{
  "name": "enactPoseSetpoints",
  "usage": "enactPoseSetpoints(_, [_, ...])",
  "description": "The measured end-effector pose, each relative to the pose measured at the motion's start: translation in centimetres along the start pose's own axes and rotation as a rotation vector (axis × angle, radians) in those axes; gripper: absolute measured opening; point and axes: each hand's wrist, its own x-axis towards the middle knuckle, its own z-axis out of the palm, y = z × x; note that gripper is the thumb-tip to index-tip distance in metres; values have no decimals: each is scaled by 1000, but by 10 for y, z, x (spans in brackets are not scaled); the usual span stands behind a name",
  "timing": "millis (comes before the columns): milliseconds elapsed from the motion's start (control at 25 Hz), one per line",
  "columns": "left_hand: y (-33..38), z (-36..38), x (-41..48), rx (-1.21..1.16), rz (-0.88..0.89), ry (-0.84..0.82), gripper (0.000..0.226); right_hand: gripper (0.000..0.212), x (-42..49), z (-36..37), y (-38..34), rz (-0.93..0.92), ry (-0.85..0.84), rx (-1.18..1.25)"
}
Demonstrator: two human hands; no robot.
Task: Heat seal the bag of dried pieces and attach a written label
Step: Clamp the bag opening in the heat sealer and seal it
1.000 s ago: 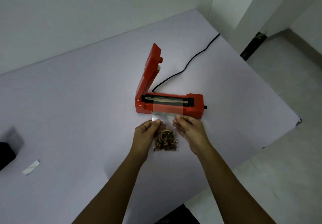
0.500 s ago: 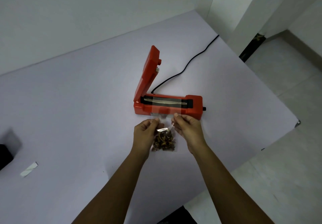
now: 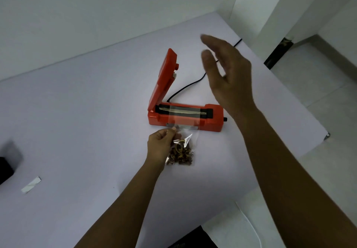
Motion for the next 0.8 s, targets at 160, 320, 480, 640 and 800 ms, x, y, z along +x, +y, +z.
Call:
enactPoseSetpoints(160, [0, -1, 4, 32, -9, 8, 22, 40, 19, 18, -4, -211, -378, -30])
enactPoseSetpoints(320, [0, -2, 4, 33, -6, 10, 23, 36, 23, 22, -5, -276, -433, -76])
enactPoseSetpoints(480, [-1, -3, 4, 35, -9, 6, 23, 25, 15, 5, 6, -310, -289, -166])
enactPoseSetpoints(640, [-1, -4, 5, 21, -16, -4, 21, 16, -20, -16, 36, -215, -191, -247])
enactPoseSetpoints(800, [-3, -5, 6, 24, -16, -17, 22, 29, -59, -29, 71, -95, -304, -412])
